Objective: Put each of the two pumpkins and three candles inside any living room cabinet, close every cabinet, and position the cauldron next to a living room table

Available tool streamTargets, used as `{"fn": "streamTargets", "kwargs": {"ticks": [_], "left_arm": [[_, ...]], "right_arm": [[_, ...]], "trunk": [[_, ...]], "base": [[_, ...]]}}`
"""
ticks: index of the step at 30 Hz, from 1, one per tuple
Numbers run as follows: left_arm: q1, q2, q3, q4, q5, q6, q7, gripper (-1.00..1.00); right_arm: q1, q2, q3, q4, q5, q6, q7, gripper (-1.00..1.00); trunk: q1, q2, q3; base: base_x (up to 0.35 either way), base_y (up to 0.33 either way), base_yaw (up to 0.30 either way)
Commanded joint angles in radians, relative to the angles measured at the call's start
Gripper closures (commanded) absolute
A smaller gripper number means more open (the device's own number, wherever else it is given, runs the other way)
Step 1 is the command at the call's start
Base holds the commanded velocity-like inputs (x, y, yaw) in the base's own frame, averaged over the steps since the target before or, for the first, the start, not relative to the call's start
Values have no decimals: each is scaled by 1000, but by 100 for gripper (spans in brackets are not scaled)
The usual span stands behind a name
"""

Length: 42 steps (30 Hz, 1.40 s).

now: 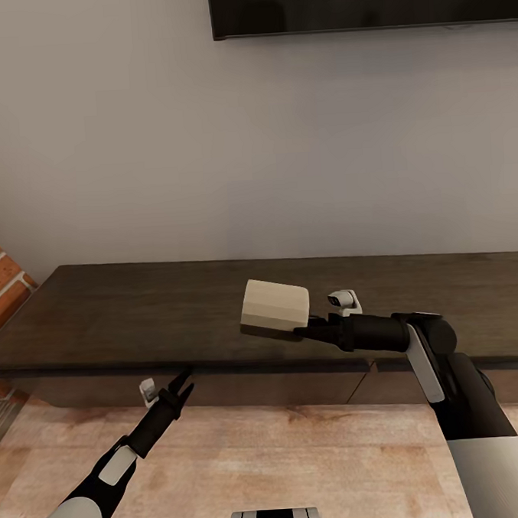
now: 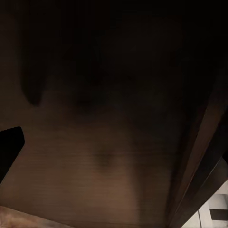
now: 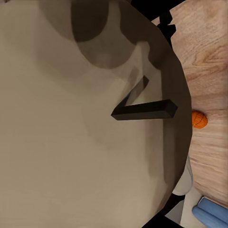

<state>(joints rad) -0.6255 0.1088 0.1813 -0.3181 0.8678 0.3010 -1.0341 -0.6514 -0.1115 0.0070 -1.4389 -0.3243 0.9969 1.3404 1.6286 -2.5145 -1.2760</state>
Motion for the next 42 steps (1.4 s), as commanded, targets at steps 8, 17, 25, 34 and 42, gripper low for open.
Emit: {"fn": "streamTargets", "kwargs": {"ticks": [8, 17, 25, 34, 42], "left_arm": [[-1, 3, 0, 1, 8, 10, -8, 100], [0, 5, 0, 0, 8, 10, -5, 100], [0, 5, 0, -1, 8, 10, -5, 100], [0, 4, 0, -3, 7, 9, 0, 100], [0, 3, -1, -8, 8, 9, -7, 100]], "right_arm": [[-1, -1, 1, 0, -4, 6, 0, 100], [-1, -1, 1, 0, -4, 7, 0, 100], [-1, -1, 1, 0, -4, 6, 0, 100], [-1, -1, 1, 0, -4, 7, 0, 100], [-1, -1, 1, 0, -4, 6, 0, 100]], "trunk": [[0, 0, -1], [0, 0, -1], [0, 0, -1], [0, 0, -1], [0, 0, -1]], "base": [[0, 0, 0], [0, 0, 0], [0, 0, 0], [0, 0, 0], [0, 0, 0]]}}
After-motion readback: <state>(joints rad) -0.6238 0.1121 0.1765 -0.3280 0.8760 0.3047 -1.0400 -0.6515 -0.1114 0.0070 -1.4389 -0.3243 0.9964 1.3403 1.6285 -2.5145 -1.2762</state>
